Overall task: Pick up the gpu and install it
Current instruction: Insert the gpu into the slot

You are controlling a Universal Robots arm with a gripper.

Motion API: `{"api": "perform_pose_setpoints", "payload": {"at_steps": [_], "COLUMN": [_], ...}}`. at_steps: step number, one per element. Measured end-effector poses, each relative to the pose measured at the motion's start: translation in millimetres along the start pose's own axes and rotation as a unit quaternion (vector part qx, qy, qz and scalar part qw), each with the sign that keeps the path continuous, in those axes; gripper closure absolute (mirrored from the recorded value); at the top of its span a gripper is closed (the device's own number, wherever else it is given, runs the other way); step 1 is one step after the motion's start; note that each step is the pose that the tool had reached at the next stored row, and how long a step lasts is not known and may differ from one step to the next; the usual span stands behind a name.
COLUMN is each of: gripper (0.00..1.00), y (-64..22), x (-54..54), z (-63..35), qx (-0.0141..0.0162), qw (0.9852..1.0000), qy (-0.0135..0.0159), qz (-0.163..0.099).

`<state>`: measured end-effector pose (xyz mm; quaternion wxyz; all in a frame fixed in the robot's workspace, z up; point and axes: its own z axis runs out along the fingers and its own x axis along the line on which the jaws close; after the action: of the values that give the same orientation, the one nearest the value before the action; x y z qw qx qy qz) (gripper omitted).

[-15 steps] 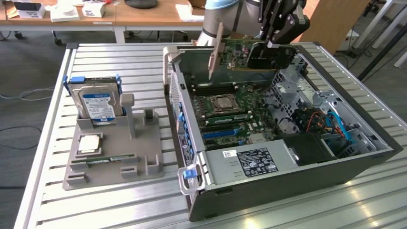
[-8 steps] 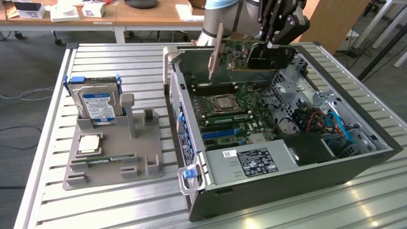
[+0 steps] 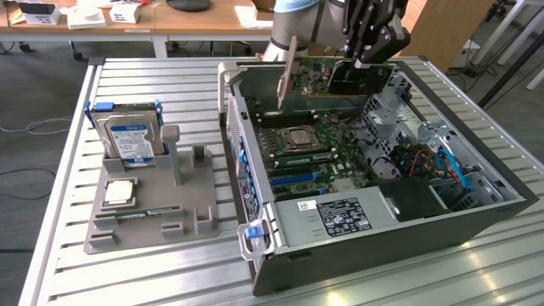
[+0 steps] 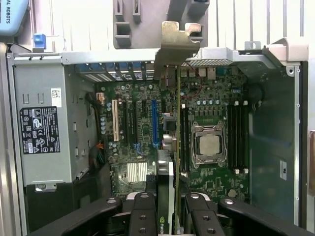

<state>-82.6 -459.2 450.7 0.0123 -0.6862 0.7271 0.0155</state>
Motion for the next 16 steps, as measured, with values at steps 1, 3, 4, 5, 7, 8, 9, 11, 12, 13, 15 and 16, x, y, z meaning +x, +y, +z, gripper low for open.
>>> {"api": "perform_pose_setpoints", "payload": {"at_steps": [1,3,4,5,7,8,9,11,12,13,15,16], "gripper": [0.73,0.73,0.73,0.73,0.73,0.73,0.73,0.73,0.73,0.73,0.73,0.73], "y": [0.0,0.0,0.0,0.0,0.0,0.0,0.0,0.0,0.0,0.0,-0.1,-0.1], "x": [0.1,0.1,0.1,0.1,0.2,0.2,0.2,0.3,0.4,0.4,0.5,0.6], "z": [0.9,2.5,3.0,3.1,3.2,3.8,4.5,7.0,8.5,10.1,13.5,14.6], "qx": [-0.0001,-0.0003,-0.0004,-0.0004,-0.0005,-0.0004,-0.0004,-0.0005,-0.0005,-0.0005,-0.0005,-0.0005], "qw": [1.0,1.0,0.9999,0.9999,0.9999,0.9999,0.9999,0.9999,0.9999,0.9999,0.9999,0.9999], "qy": [-0.0001,-0.0002,-0.0002,-0.0002,-0.0001,-0.0003,-0.0003,-0.0003,-0.0003,-0.0002,-0.0003,-0.0003], "qz": [-0.002,-0.008,-0.01,-0.011,-0.011,-0.011,-0.011,-0.011,-0.011,-0.011,-0.011,-0.011]}}
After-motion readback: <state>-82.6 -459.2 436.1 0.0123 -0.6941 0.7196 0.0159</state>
